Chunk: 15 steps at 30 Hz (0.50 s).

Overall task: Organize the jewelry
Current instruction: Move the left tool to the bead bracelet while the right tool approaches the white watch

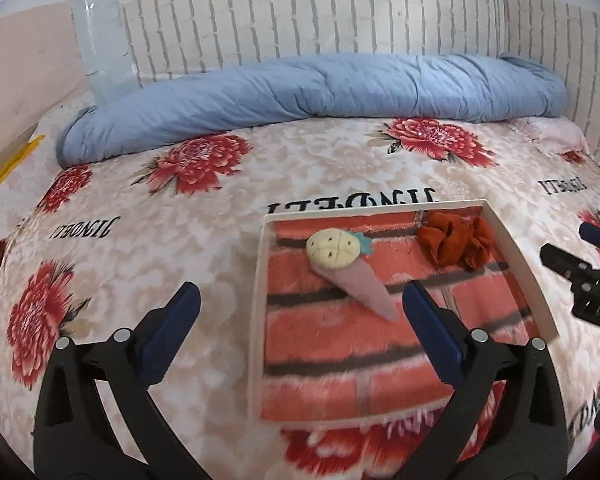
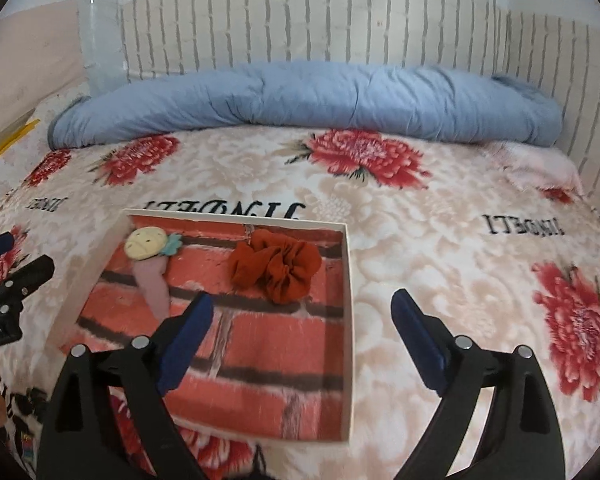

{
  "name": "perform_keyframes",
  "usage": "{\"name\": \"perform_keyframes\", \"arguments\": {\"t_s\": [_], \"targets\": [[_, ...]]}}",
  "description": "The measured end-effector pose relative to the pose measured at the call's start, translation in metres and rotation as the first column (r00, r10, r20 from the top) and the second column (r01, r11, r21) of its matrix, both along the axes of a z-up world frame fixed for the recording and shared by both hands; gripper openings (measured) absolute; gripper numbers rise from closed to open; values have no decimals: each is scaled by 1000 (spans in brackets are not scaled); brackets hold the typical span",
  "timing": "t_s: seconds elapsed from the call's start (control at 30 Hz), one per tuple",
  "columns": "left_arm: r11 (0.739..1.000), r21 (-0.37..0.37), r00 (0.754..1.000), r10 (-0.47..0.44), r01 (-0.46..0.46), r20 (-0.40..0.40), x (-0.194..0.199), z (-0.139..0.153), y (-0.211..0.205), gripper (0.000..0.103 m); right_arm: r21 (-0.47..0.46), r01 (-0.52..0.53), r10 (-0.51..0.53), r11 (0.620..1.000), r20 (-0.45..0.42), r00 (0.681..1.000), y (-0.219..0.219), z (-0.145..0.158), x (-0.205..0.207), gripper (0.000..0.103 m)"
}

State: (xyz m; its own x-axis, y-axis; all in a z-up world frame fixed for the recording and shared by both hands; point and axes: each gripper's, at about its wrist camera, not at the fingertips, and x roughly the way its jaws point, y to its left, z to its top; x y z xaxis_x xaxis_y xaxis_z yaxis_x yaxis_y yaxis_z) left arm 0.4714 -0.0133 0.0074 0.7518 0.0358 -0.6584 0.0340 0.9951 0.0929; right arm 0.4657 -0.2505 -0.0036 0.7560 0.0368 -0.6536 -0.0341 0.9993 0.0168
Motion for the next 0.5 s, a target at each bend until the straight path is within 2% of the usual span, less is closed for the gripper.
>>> {"name": "perform_keyframes", "arguments": {"t_s": [0.23, 0.4, 0.5], "targets": [[999, 25, 999, 25, -26, 32, -61, 12, 18, 98, 6, 9, -9, 1000, 63, 998, -5, 19, -64, 89], [999, -21, 999, 26, -26, 26, -97, 14, 25, 98, -5, 28, -28, 1000, 91, 995, -15, 20, -104, 89], [1000, -19, 999, 26, -25, 37, -118, 11, 22, 98, -12, 39, -38, 999, 95, 995, -21, 15, -126, 89]]}}
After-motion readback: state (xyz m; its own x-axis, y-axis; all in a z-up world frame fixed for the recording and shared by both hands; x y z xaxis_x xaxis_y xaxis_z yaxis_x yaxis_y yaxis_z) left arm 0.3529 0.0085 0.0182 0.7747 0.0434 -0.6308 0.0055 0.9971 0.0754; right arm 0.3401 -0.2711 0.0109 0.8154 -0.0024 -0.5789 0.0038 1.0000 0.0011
